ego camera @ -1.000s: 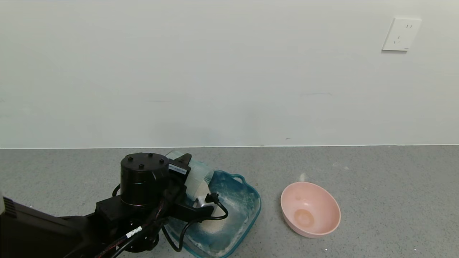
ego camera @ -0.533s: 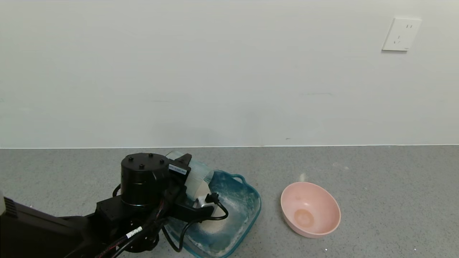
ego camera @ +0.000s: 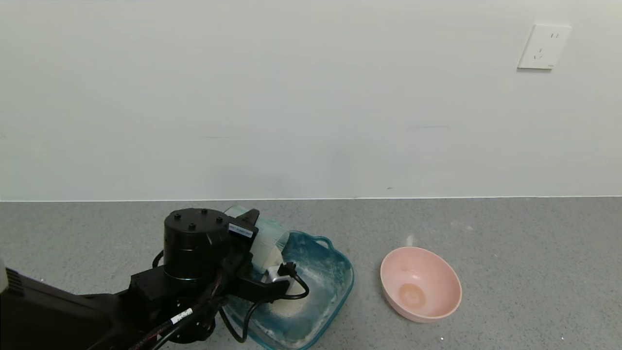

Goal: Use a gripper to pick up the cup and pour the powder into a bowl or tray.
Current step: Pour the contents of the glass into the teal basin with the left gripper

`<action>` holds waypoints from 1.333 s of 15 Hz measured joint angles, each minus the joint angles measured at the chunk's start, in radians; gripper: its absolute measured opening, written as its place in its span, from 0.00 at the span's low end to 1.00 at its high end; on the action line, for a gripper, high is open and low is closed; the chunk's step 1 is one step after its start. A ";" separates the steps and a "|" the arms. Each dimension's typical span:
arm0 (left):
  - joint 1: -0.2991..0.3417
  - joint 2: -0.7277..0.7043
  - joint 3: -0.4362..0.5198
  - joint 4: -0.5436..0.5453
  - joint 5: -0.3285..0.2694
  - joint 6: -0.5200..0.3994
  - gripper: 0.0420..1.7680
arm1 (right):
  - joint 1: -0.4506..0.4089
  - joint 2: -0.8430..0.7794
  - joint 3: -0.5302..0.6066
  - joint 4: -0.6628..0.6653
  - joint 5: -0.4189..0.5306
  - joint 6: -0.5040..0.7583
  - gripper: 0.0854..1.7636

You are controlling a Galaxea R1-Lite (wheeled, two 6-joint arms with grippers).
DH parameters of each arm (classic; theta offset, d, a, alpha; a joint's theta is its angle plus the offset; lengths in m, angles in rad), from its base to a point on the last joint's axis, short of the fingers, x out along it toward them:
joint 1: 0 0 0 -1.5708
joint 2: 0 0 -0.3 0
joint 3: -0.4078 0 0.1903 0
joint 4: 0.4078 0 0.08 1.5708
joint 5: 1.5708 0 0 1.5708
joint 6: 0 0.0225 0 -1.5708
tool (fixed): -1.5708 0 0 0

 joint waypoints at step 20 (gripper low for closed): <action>0.006 -0.005 0.000 -0.001 -0.002 -0.007 0.71 | 0.000 0.000 0.000 0.000 0.000 0.000 0.97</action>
